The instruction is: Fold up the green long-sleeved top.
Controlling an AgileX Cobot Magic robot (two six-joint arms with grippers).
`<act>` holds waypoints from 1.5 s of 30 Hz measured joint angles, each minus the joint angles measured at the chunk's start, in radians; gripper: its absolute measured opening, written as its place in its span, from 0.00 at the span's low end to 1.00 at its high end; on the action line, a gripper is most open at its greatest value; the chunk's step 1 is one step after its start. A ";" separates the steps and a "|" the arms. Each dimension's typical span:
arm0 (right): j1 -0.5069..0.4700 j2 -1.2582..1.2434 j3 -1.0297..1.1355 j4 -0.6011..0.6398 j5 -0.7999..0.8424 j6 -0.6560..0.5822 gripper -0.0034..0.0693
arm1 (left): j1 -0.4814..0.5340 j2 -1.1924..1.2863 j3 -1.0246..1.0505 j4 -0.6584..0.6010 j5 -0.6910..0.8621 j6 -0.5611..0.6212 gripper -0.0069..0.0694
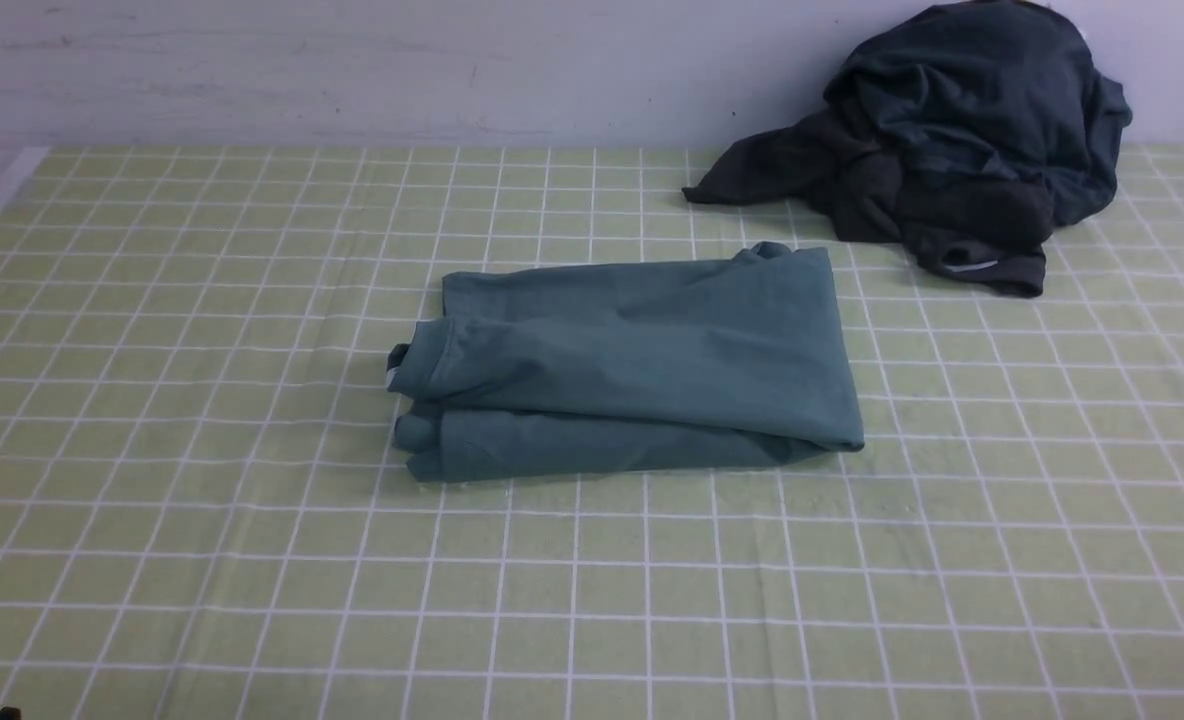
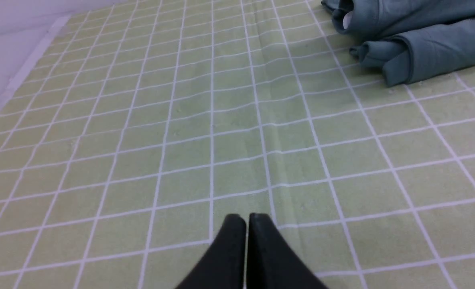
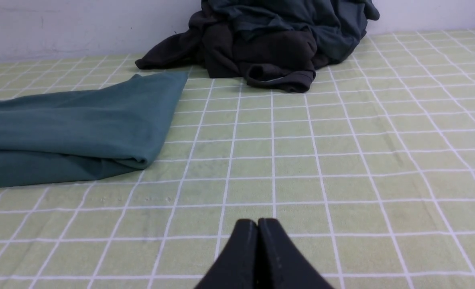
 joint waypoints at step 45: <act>0.000 0.000 0.000 0.001 0.000 -0.002 0.03 | 0.001 0.000 0.000 -0.028 0.000 0.003 0.09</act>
